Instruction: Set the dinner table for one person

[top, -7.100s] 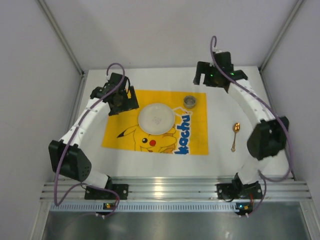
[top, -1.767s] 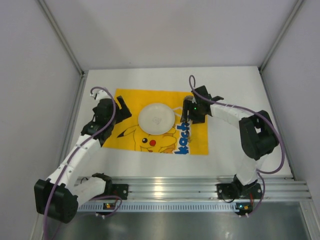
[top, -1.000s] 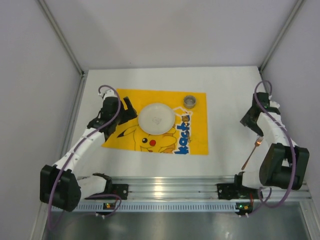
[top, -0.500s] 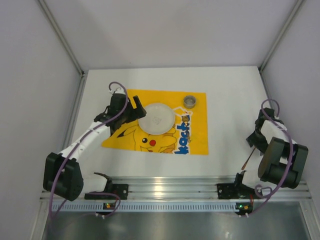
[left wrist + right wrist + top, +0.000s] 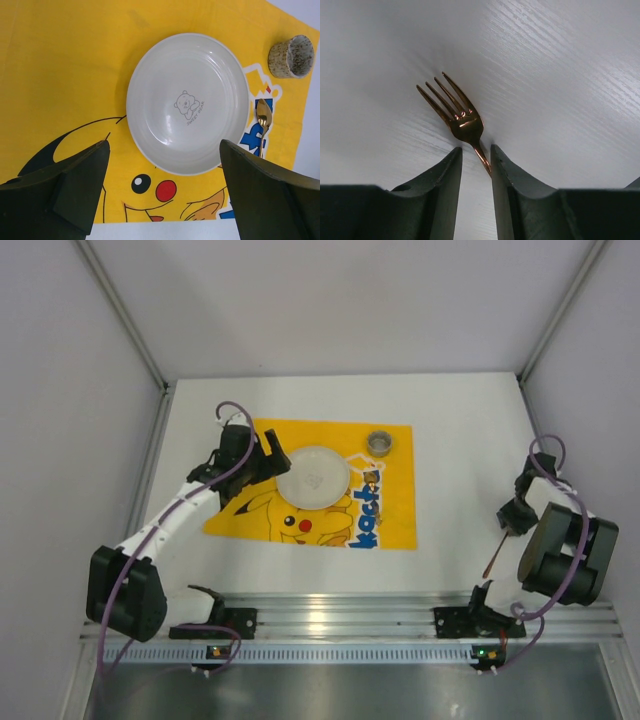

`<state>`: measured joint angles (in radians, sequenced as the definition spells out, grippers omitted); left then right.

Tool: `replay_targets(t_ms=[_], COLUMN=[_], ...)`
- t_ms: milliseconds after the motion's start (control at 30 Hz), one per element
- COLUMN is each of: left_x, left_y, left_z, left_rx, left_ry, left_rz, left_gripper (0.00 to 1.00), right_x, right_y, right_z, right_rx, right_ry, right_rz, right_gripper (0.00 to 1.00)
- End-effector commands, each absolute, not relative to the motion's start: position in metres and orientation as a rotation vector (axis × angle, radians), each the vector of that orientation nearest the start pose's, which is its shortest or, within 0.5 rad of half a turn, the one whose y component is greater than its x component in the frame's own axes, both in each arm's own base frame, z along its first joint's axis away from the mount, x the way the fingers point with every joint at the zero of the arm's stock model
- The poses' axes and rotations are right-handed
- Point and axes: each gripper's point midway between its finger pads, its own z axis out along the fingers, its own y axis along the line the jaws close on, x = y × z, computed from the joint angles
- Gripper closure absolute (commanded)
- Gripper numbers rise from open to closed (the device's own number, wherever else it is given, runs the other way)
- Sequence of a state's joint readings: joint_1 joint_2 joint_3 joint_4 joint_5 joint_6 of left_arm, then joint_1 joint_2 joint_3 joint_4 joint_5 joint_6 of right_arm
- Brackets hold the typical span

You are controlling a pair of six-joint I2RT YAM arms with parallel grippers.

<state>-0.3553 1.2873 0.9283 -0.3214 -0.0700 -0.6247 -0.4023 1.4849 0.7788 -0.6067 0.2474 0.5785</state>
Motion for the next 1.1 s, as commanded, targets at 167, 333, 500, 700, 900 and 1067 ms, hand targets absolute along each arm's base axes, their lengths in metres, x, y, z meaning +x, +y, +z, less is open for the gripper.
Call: replay_targets(t_ms=[167,333,500,700,900,1067], left_x=[0.344,0.350,0.358,0.368,0.366,0.353], left_y=[-0.133,-0.138,-0.141,-0.160,-0.246,-0.328], left_z=[0.169,0.167,0.173,0.197,0.229,0.236], left_rx=[-0.339,-0.331,-0.334,-0.226,0.131,0.295], left_ry=[2.214,2.226,2.218,2.194,2.153,2.105], left_rz=[-0.409,-0.419,-0.429,-0.478,-0.726,-1.107], left_gripper=[0.04,0.04,0.04,0.02,0.04,0.05], right_x=[0.221,0.251,0.267,0.310,0.353,0.373], right_y=[-0.107,-0.089,-0.080,-0.036,0.012,0.035], right_z=[-0.017,-0.012,-0.007,0.037,0.124,0.183], right_rx=[1.401,1.289,1.206,1.001,0.837,0.764], right_ry=[2.493,2.480,2.510,2.477,2.382,2.315], right_rz=[-0.229,-0.094,-0.071,0.116,0.273,0.380], right_gripper=[0.85,0.89,1.00,1.00,1.00,1.00])
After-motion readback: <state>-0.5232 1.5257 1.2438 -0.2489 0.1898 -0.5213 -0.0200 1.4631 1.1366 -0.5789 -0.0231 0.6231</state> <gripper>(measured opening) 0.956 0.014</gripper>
